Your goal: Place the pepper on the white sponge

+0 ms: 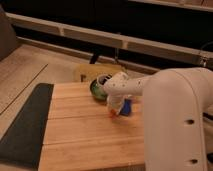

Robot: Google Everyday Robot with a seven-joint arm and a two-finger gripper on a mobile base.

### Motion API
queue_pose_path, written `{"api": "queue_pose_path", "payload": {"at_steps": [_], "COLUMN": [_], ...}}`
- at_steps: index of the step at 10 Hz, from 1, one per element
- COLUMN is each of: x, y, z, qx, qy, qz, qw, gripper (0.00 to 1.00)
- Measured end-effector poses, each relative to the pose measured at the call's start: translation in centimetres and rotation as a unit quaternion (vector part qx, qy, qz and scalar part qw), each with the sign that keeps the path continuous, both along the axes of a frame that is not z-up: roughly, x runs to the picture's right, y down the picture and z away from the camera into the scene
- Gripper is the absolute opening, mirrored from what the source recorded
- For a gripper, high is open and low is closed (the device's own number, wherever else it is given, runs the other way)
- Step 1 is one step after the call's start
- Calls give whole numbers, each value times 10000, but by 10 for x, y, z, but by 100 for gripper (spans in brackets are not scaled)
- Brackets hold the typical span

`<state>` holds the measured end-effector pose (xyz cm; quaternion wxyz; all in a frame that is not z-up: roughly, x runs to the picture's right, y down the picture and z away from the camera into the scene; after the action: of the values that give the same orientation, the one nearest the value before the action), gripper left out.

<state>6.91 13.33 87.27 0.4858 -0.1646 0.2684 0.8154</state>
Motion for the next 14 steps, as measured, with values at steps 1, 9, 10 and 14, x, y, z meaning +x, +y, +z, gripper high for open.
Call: {"api": "queue_pose_path", "payload": {"at_steps": [1,9,10,14], "x": [11,47,50,61], "y": [-6,-9,-9,-14], "z": [-3,3,5,13], "qx": [103,383,391,527], "qy": [-7,-95,-86,17], "qz": [91,239,253,264], "qw": [9999,9989,9989,9983], "gripper": [2,2,2,2]}}
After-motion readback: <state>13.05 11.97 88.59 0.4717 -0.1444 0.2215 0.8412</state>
